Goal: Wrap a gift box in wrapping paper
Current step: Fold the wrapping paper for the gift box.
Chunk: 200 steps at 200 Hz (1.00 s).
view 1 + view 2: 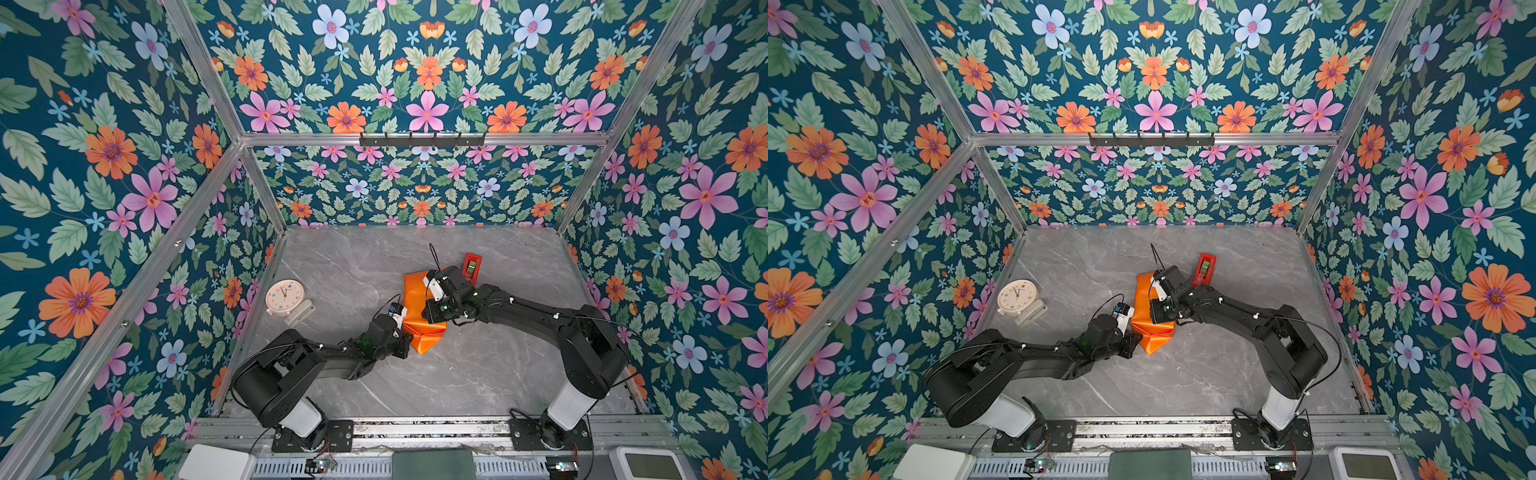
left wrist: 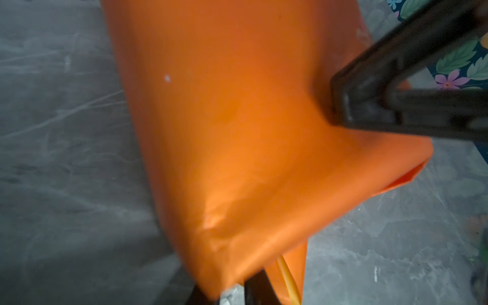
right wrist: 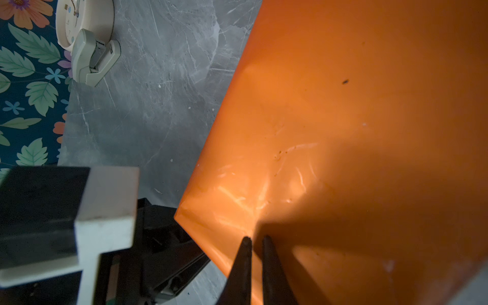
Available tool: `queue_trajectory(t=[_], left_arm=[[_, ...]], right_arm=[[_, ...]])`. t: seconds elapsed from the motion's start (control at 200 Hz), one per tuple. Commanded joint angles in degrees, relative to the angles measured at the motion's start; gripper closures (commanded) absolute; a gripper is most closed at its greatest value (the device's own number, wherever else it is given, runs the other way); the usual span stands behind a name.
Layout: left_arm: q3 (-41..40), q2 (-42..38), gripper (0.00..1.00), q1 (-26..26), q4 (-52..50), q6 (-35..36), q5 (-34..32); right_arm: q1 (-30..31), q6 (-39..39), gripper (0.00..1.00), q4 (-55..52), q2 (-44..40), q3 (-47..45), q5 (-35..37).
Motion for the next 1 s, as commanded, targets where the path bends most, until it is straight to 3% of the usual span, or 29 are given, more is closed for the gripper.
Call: queue_trajectory(t=[0.0,0.455,0.995], left_arm=[[-0.9,0.5,0.83,-0.2,2.1,2.5,0.5],[-1.0,1.7,0.87,-3.1,2.4,7.3,-0.7],[-3.1,2.5,0.94,-6.9,4.2,7.5,-2.8]], right_arm=[[0.1,-0.4,0.88,-4.9,0.5,-0.2,0.0],[0.2,-0.3,0.88,-5.1,0.5,-0.3,0.0],[0.2,-0.1,0.88,-4.8,0.4,-0.7,0.0]])
